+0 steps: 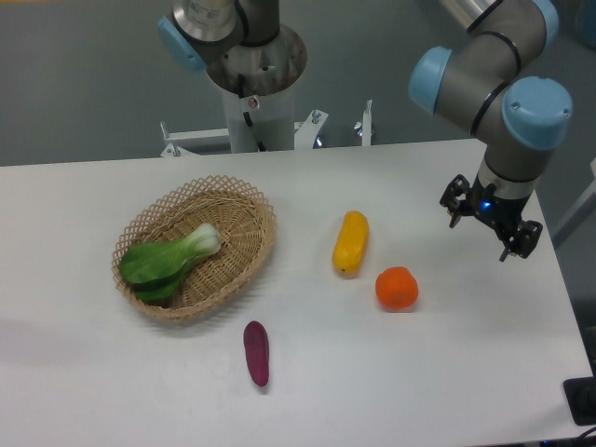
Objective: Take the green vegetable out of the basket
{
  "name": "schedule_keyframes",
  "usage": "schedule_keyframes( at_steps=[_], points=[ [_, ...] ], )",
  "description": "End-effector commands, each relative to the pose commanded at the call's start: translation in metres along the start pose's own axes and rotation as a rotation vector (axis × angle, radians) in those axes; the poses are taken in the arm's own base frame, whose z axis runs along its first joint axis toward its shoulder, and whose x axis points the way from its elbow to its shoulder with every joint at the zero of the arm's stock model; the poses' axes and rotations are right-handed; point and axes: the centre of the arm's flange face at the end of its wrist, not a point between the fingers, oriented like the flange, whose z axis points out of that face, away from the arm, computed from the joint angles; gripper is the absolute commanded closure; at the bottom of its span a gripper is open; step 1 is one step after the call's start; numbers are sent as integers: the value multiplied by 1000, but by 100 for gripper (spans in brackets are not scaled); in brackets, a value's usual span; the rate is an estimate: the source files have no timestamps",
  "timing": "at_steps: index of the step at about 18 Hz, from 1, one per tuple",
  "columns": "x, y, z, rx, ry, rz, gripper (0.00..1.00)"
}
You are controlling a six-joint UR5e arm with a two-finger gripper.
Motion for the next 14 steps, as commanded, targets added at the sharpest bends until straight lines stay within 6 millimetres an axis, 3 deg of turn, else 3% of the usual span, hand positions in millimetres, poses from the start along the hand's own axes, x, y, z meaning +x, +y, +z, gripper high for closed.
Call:
schedule_keyframes(
  at_steps=[14],
  points=[
    [2, -7, -1, 13, 2, -15, 0]
  ],
)
